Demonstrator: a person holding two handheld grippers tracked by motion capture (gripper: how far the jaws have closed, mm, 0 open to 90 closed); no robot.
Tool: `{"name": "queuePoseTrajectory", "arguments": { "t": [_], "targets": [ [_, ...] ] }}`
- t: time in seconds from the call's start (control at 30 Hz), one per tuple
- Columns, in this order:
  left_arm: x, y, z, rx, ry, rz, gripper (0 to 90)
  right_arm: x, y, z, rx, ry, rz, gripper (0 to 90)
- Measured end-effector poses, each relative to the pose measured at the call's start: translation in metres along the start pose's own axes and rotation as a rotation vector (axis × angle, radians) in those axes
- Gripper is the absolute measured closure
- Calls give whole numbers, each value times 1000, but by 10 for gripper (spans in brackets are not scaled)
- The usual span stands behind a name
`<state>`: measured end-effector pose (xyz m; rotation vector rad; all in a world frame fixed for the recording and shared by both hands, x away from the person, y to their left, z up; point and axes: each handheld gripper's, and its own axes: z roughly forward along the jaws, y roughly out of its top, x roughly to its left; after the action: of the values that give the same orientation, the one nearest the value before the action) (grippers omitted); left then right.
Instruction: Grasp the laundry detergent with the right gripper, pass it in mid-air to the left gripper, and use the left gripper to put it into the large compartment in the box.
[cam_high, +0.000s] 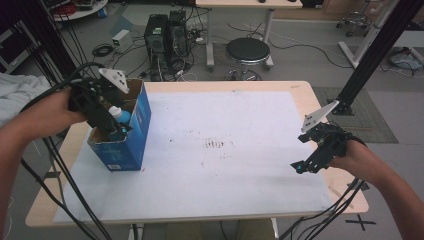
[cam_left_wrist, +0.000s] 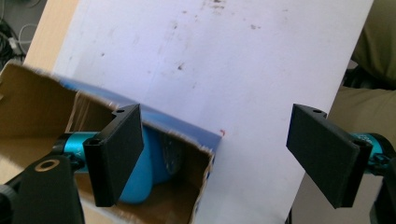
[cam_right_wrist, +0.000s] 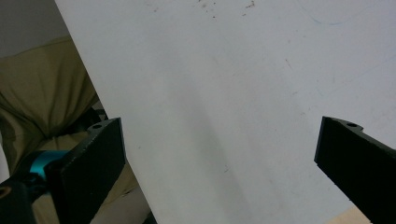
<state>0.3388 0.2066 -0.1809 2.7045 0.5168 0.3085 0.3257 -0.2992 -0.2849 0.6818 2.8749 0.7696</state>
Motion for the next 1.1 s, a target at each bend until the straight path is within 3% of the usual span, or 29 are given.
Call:
{"name": "queuePoseTrajectory", "arguments": {
  "t": [0.17, 0.3, 0.33, 0.47, 0.73, 0.97, 1.1],
  "targets": [
    [-15, 19, 17, 6, -46, 89, 189, 2, 2, 1, 1, 1, -1, 11],
    [-24, 33, 29, 12, -60, 117, 182, 4, 3, 2, 1, 1, -5, 11],
    [-25, 36, 32, 24, -63, 125, 124, 4, 4, 2, 1, 0, -4, 11],
    [-30, 44, 44, 22, -70, 121, 16, 5, 5, 2, 0, -1, -9, 11],
    [-34, 53, 60, 57, -44, 150, 17, 7, 5, 2, -2, -6, 1, 11],
    [-35, 59, 70, 60, -55, 143, 17, 5, 10, 2, 1, -11, -4, 11],
    [-38, 64, 74, 60, -61, 170, 17, 1, 13, 1, 2, -17, 0, 11]
  ]
}}
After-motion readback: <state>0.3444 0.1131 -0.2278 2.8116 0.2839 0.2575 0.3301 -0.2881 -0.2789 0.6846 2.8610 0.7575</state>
